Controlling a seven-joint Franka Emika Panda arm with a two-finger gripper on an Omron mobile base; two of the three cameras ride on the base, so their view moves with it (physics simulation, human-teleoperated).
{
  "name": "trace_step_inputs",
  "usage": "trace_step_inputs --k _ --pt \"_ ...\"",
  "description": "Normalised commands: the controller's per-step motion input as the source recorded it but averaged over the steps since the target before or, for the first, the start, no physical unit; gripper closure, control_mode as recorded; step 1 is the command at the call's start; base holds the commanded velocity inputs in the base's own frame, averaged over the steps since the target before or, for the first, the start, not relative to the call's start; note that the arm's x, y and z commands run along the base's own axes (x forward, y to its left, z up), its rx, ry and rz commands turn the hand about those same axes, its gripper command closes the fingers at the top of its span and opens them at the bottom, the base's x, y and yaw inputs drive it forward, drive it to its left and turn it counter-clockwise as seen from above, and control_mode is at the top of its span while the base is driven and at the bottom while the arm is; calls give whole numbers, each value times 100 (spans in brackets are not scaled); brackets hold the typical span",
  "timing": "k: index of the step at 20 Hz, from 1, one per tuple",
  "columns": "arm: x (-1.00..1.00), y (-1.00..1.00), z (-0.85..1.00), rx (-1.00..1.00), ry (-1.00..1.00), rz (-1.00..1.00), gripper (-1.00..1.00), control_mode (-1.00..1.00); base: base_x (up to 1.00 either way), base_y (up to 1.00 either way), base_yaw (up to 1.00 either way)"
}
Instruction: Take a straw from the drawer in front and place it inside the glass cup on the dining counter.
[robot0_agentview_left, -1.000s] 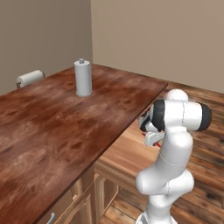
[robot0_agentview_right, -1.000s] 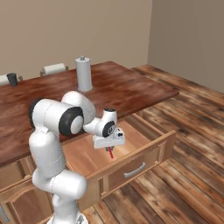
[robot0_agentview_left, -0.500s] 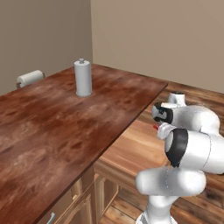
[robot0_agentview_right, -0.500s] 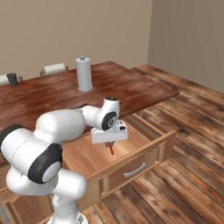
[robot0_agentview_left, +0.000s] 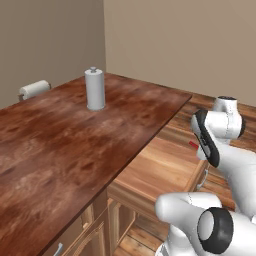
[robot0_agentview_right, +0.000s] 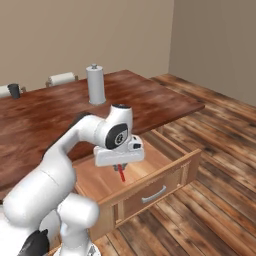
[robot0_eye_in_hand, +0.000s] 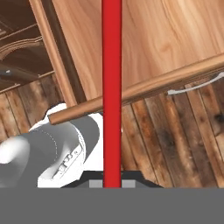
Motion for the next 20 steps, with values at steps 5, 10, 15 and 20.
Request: trace_step_inputs --k 5,10,15,20 --pt "-61 0 9 0 0 0 100 -100 0 0 0" --pt "-20 1 0 -1 2 0 100 -100 0 0 0" --pt "-7 0 0 0 0 0 100 100 -71 -1 -1" --pt "0 0 0 0 0 0 100 100 -73 -61 -3"
